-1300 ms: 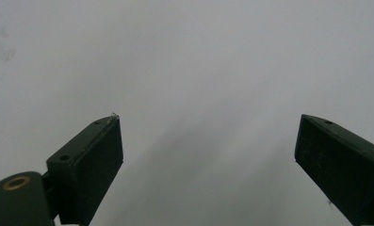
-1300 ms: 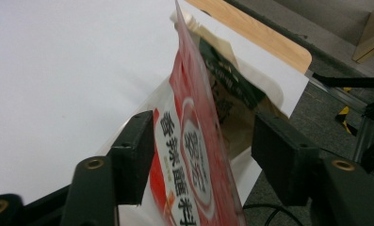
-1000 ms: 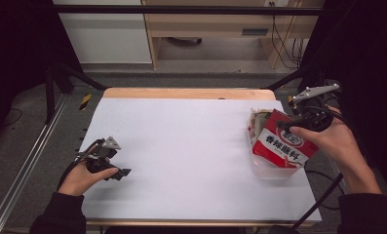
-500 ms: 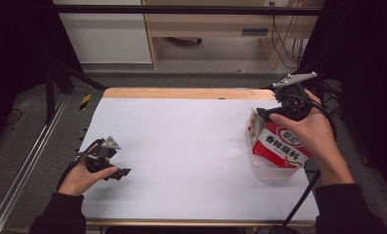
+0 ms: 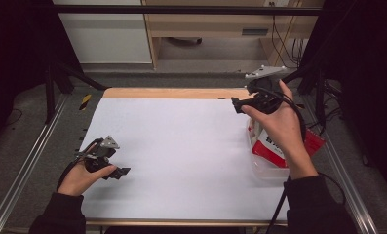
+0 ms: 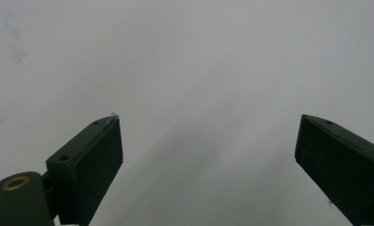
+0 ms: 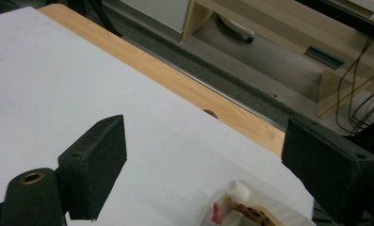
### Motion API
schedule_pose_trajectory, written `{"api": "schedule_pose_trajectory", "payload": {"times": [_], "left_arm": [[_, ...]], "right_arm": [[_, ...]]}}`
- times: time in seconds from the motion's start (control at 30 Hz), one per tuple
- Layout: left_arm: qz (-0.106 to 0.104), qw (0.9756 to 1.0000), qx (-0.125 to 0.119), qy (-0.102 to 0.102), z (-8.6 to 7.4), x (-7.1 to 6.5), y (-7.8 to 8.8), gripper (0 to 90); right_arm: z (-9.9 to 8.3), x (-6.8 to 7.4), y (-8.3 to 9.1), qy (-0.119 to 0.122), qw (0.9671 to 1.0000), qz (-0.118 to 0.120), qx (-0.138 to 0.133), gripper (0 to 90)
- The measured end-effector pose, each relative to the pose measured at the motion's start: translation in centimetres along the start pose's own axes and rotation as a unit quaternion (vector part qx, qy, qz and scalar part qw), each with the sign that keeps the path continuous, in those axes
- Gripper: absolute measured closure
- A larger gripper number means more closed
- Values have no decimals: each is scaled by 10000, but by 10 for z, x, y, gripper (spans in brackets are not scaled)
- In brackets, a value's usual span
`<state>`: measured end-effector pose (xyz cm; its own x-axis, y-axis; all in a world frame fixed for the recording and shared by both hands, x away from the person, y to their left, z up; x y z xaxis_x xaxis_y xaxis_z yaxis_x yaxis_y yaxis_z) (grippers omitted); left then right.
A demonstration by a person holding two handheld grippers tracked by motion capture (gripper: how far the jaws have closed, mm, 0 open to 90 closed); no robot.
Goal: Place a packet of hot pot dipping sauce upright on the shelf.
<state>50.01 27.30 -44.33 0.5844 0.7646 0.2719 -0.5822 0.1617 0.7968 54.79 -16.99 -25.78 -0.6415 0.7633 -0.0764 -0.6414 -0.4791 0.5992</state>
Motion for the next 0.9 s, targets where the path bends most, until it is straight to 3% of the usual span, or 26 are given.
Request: {"api": "schedule_pose_trajectory", "payload": {"times": [0.4,0.7,0.9], "left_arm": [[44,9999,-154,30,1,0,-2,83],[127,9995,-285,111,1,3,1,80],[116,9995,-289,105,1,2,1,77]], "right_arm": [[1,30,-32,-15,9994,336,-54,132],[-26,55,-61,-115,9979,637,-25,132],[-41,63,-75,-181,9970,756,16,130]]}}
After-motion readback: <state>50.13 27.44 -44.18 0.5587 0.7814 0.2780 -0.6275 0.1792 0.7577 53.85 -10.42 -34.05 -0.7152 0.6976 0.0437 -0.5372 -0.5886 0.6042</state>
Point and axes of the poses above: each handheld gripper's, and its own axes: y roughly backward along the jaws, z roughly out of its top, x roughly to its left, the point moved 2 cm from there along -y, roughly forward along the jaws, and after that the axes turned 15 degrees about z, right-handed, at the moved point
